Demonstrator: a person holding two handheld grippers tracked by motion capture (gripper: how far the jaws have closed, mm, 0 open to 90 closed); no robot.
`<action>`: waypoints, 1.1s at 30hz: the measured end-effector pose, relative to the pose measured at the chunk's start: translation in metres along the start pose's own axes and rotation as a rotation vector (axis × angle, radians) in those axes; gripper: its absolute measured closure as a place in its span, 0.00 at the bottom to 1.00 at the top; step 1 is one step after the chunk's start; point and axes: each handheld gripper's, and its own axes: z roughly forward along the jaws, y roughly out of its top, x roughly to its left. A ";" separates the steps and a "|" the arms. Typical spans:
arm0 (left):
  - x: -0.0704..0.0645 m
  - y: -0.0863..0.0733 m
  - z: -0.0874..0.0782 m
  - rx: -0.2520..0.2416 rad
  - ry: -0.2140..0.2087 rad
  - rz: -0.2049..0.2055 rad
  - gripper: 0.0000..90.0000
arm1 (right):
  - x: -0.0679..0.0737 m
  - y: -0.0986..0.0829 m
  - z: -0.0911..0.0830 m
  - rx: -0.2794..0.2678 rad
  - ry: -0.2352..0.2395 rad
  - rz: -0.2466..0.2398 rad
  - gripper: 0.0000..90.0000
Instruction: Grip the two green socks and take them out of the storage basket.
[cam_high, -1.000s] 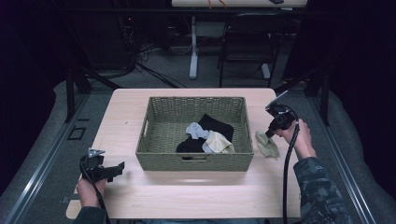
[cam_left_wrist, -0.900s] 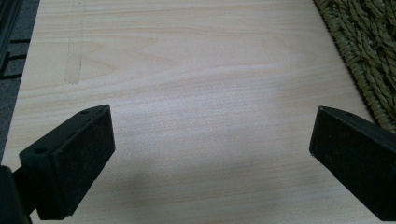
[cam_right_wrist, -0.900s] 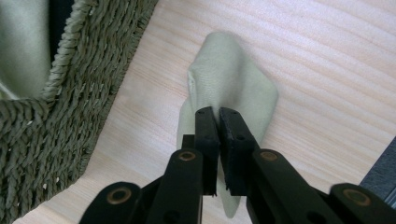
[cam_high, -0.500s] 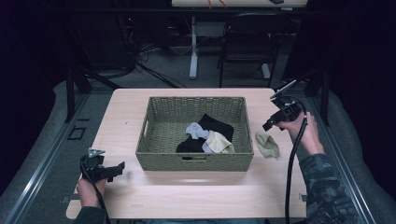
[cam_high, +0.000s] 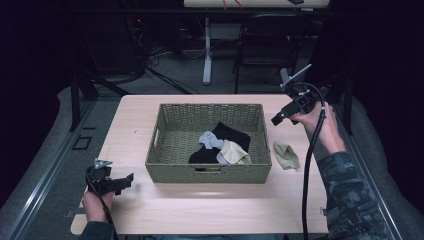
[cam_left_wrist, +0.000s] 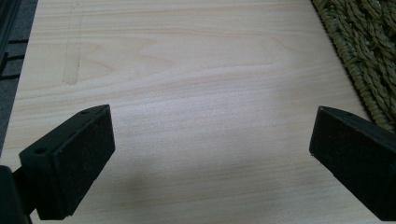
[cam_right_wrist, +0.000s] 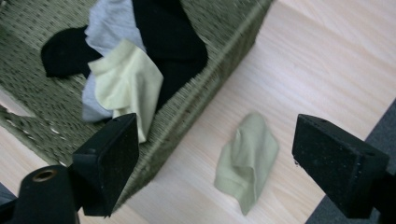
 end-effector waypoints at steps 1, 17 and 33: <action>0.000 0.000 0.000 0.001 0.000 0.001 0.00 | 0.004 0.003 -0.001 -0.002 0.001 -0.008 0.14; -0.001 0.000 0.001 0.003 -0.001 0.006 0.00 | 0.057 0.047 0.013 0.005 0.028 -0.115 0.03; -0.001 0.000 0.000 0.003 -0.006 0.008 0.00 | 0.081 0.053 0.058 0.054 0.078 -0.160 0.25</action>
